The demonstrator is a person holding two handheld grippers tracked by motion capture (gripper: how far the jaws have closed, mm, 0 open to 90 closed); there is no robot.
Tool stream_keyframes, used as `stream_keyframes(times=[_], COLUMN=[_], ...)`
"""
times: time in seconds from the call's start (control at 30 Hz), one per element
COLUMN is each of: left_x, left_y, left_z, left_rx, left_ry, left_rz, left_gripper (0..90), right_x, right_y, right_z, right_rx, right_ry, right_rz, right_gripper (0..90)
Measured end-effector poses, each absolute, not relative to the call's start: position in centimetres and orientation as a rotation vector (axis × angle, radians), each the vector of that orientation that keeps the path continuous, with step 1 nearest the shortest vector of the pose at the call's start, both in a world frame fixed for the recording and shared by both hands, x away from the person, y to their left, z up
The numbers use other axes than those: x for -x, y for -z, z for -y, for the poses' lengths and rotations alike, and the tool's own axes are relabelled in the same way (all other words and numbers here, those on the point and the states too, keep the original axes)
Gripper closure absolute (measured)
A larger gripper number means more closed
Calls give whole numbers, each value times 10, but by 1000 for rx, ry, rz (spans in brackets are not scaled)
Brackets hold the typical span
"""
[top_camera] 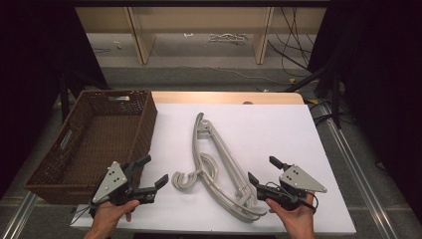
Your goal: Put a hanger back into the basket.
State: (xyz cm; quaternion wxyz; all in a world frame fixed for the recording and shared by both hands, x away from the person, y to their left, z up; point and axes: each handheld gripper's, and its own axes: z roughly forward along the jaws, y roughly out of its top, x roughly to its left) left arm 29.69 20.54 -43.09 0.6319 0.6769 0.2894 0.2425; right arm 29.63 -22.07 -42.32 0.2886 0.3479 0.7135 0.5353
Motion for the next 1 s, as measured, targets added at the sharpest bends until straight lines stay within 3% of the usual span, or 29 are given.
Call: stream_keyframes(times=[0.63, 0.77, 1.0], left_x=[-298, -298, -298], left_y=[431, 431, 432], left_z=[-206, -206, -205], left_rx=[-1540, -1538, -1540], left_ry=[-551, -550, -545], left_rz=[-677, -680, -683], left_gripper=[156, 157, 157], right_x=[-296, -296, -297], right_y=[419, 418, 413], right_z=[215, 214, 209], right_rx=[-900, -872, -852], right_ry=[-1342, -1345, -1302], right_rz=[-2001, -2031, -2102], right_gripper=[206, 259, 267])
